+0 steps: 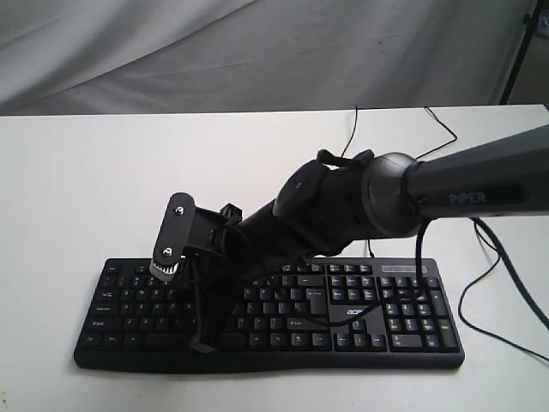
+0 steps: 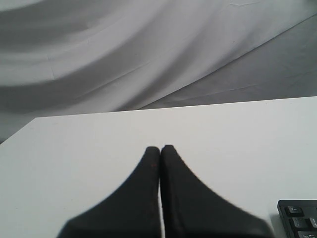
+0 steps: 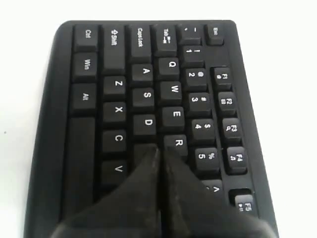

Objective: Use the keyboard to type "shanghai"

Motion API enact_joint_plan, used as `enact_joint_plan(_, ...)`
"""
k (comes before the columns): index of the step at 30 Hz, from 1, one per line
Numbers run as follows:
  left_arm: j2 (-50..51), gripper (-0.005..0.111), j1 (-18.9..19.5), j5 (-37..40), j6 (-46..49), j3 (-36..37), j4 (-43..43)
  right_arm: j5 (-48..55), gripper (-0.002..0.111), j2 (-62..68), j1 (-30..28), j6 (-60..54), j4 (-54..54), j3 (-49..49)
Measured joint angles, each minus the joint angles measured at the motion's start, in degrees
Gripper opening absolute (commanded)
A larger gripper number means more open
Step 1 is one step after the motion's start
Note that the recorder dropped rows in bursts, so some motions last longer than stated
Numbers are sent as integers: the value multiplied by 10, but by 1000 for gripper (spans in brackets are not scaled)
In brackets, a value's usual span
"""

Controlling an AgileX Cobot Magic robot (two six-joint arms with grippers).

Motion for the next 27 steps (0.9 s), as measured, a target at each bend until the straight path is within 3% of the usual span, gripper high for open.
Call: enact_joint_plan(27, 0, 1, 0, 0, 0, 0, 0, 12, 0, -8, -9, 76, -117, 0)
